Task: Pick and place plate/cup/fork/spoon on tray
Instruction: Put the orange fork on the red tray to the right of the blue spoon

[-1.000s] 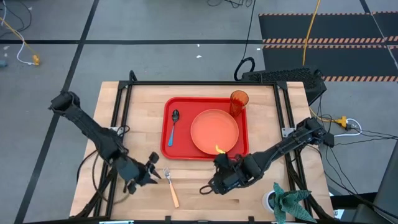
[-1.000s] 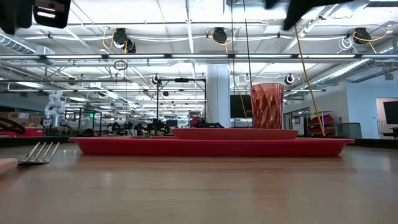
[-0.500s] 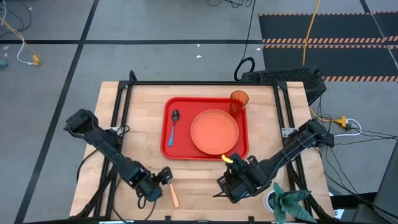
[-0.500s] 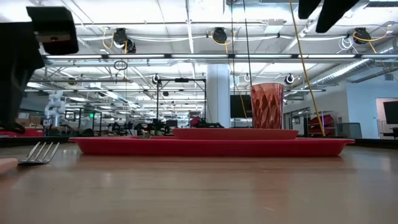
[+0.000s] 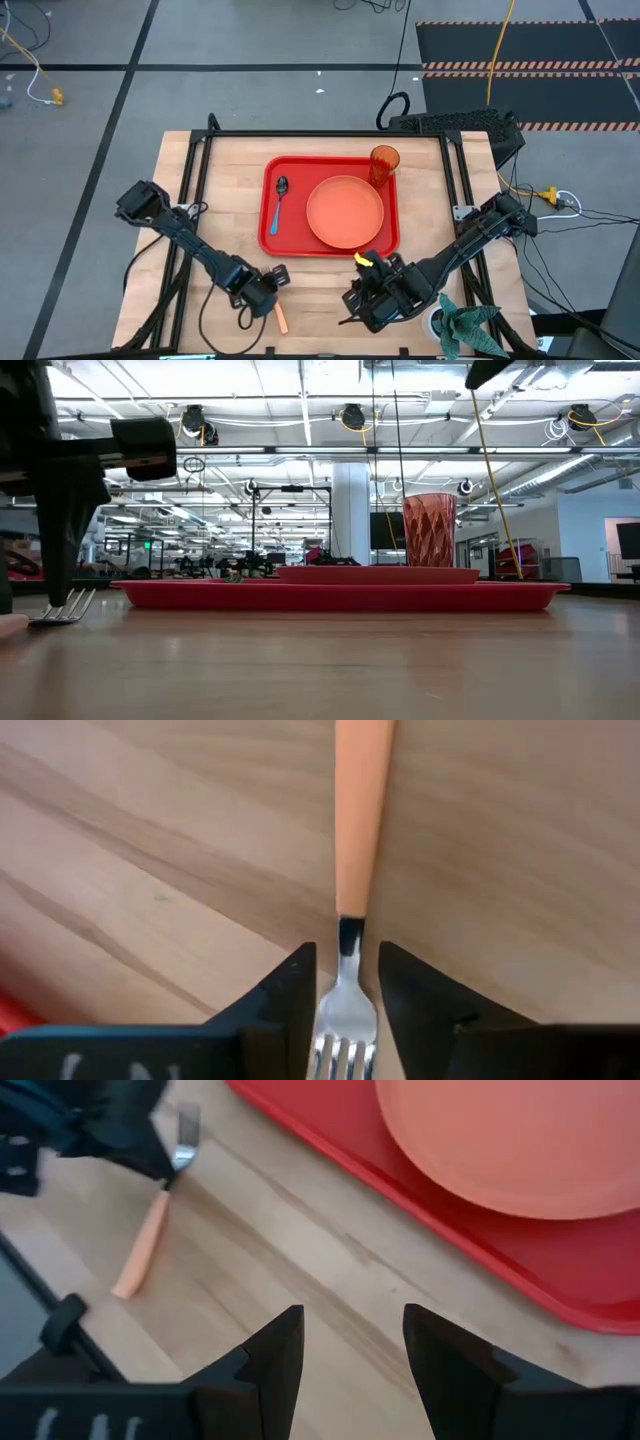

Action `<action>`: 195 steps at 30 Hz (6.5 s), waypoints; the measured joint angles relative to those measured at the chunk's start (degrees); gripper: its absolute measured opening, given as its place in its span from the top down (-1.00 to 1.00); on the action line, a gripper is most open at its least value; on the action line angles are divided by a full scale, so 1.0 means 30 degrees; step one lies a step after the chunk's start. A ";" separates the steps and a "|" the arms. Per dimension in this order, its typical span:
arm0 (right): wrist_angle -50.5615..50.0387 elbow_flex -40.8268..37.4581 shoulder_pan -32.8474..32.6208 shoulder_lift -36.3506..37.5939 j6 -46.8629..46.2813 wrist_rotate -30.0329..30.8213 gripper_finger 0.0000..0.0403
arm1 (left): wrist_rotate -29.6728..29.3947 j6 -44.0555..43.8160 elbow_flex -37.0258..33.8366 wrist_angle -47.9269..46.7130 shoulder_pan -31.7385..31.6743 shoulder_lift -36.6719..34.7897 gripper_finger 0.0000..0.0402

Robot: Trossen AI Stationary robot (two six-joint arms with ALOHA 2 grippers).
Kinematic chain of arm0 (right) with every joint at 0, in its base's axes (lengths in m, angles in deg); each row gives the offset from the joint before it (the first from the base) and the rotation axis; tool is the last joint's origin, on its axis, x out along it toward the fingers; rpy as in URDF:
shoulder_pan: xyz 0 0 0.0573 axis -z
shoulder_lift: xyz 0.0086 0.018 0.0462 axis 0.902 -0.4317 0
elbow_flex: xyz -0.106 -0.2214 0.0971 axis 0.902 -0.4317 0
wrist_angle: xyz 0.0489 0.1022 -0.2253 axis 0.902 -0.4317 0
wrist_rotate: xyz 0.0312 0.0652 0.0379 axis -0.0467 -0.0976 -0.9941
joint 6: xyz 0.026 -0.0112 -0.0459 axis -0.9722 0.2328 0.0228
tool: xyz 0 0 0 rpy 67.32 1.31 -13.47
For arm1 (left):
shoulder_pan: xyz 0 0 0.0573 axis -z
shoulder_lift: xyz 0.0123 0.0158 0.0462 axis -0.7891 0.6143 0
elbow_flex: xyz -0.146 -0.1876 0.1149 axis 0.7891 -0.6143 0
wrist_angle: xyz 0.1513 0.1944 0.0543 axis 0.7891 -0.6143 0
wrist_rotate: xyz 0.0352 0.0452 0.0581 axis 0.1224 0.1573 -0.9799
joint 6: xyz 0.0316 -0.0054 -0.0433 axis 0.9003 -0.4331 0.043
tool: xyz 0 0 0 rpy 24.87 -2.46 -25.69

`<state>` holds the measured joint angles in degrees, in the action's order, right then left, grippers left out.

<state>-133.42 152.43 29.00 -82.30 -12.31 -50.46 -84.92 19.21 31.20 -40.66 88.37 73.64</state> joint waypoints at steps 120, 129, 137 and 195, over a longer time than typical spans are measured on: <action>0.1706 -0.5297 -0.5257 0.1763 0.0242 1.0394 0.18 | -1.0659 -0.0827 -0.1873 0.3508 -1.0556 -0.4922 0.24; 0.1882 -0.5297 -0.4768 0.1763 0.0383 1.0868 0.18 | 0.1335 -0.9728 -0.1878 0.7870 -1.0202 -0.8970 0.24; 0.1899 -0.5282 -0.4136 0.1763 0.2543 1.1070 0.18 | 0.3889 -0.9144 -0.1863 1.4207 -0.9886 -0.8294 0.24; 1.8764 -0.3831 1.0819 0.2018 2.8960 0.0925 0.18 | 0.4142 -0.8388 -1.2078 2.1650 -1.5095 -2.4085 0.24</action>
<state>-77.13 140.94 61.46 -76.24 74.57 -47.69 -72.50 -5.95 -5.03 24.29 43.08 1.39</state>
